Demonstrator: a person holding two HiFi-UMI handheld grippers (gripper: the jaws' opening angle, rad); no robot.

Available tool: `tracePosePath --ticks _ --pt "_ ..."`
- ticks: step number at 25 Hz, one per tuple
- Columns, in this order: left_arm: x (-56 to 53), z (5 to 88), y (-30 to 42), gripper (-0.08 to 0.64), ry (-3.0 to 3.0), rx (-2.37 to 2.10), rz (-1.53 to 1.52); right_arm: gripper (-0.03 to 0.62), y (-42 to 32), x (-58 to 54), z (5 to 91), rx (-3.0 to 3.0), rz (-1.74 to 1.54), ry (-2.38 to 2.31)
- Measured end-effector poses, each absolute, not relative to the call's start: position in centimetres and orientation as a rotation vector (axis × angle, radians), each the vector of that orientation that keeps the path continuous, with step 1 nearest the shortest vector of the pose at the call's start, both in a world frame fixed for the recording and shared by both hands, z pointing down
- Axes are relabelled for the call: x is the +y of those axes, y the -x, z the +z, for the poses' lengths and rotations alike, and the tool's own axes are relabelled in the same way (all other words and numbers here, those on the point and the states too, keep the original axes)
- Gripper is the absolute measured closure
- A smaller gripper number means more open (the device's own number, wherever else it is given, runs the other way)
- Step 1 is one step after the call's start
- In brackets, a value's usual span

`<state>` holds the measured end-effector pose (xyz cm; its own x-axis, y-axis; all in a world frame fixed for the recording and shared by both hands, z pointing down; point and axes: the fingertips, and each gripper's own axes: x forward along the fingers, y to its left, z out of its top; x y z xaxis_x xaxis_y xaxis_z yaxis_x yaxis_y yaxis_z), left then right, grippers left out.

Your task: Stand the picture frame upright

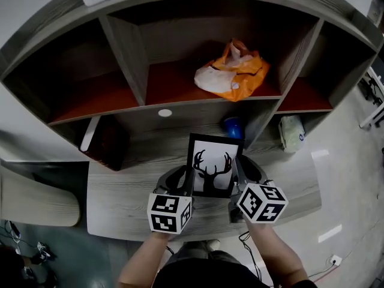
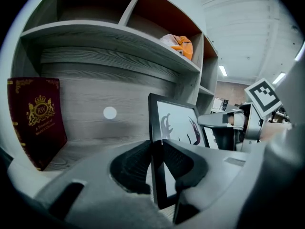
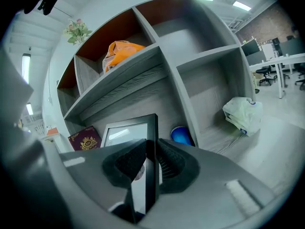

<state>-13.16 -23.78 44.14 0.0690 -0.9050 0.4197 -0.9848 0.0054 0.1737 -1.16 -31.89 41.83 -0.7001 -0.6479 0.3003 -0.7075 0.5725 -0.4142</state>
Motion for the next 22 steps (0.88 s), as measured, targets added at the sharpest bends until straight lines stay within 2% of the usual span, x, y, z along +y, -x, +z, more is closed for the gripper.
tracePosePath --ticks 22 --pt "-29.2 44.5 18.2 0.486 -1.934 -1.999 0.242 0.523 6.8 -37.9 42.1 -2.765 0.617 -1.120"
